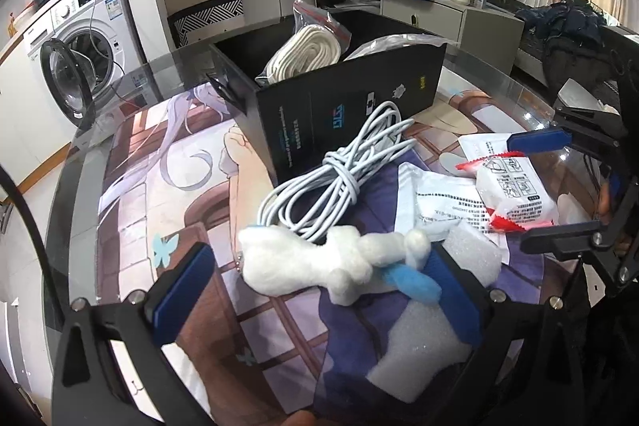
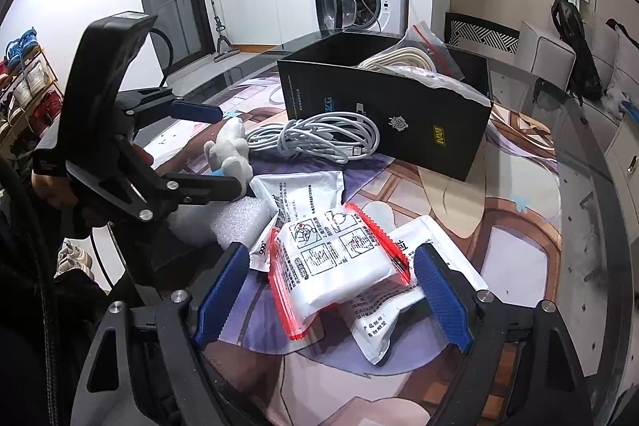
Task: Organize soft objects
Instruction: 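Move the right tool to the white medical packet with red edges, then grasp the medical packet with the right tool while the left tool grasps the white plush toy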
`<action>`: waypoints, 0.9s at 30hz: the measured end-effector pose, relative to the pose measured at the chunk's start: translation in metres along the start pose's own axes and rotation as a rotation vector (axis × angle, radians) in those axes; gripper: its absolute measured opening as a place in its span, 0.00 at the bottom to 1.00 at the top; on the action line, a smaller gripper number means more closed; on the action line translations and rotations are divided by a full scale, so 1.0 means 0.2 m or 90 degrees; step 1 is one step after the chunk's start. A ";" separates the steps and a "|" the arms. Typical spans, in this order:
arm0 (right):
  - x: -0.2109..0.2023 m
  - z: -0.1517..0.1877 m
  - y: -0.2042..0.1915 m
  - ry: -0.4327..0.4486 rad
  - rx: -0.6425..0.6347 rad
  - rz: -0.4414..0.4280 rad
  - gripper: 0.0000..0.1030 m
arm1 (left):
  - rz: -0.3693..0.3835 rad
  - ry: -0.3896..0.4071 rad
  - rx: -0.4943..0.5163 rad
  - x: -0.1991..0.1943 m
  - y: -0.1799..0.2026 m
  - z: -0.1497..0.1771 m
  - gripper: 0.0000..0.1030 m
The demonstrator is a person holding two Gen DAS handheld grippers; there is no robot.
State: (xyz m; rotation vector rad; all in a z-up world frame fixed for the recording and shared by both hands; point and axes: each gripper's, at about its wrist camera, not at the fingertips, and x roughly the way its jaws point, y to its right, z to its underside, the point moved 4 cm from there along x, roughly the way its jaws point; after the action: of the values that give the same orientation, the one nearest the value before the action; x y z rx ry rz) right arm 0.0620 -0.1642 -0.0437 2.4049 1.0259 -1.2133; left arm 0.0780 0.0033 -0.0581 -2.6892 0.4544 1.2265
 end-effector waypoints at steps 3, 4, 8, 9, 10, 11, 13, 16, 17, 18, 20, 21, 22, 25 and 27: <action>0.00 0.00 0.00 -0.001 -0.002 -0.004 0.84 | 0.001 -0.008 -0.001 0.02 -0.01 0.00 1.00; 0.00 0.00 0.00 -0.001 -0.002 -0.005 0.83 | 0.002 -0.010 -0.002 0.03 -0.01 -0.01 1.00; 0.01 0.01 -0.01 -0.005 -0.005 -0.007 0.78 | 0.012 -0.016 -0.007 0.04 -0.02 -0.01 0.99; 0.01 0.01 -0.01 -0.006 -0.004 -0.008 0.78 | 0.017 -0.016 -0.006 0.04 -0.02 0.00 0.97; 0.01 0.01 -0.01 -0.007 -0.004 -0.008 0.76 | 0.022 -0.015 -0.003 0.04 -0.01 0.00 0.94; 0.01 0.01 -0.01 -0.007 -0.005 -0.007 0.74 | 0.027 -0.014 0.001 0.04 -0.01 0.00 0.92; 0.01 0.01 -0.01 -0.007 -0.005 -0.007 0.72 | 0.024 -0.010 0.007 0.03 0.00 0.00 0.90; 0.02 0.01 -0.01 -0.007 -0.005 -0.005 0.67 | 0.023 -0.003 0.020 0.02 0.01 0.00 0.90; 0.01 0.01 -0.01 -0.006 -0.005 -0.005 0.66 | 0.023 -0.002 0.024 0.01 0.02 0.00 0.90; 0.01 0.01 -0.01 -0.004 -0.007 -0.006 0.65 | 0.024 0.001 0.026 0.00 0.03 0.00 0.90; 0.01 0.01 -0.01 -0.003 -0.008 -0.007 0.60 | 0.028 0.004 0.027 -0.01 0.02 0.00 0.90; 0.00 0.00 -0.01 -0.001 -0.009 -0.007 0.60 | 0.027 0.007 0.027 -0.01 0.02 0.00 0.90; 0.00 0.01 -0.01 -0.001 -0.010 -0.008 0.59 | 0.024 0.010 0.026 -0.02 0.02 0.00 0.90; -0.01 0.00 -0.01 0.002 -0.015 -0.008 0.58 | 0.022 0.015 0.017 -0.03 0.01 0.00 0.90; -0.01 0.00 -0.02 0.005 -0.015 -0.008 0.58 | 0.020 0.021 0.013 -0.05 0.00 0.00 0.90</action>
State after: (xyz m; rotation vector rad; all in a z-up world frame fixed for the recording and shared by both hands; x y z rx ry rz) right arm 0.0583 -0.1636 -0.0420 2.3907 1.0535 -1.1904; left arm 0.0728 0.0049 -0.0504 -2.6992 0.5128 1.1807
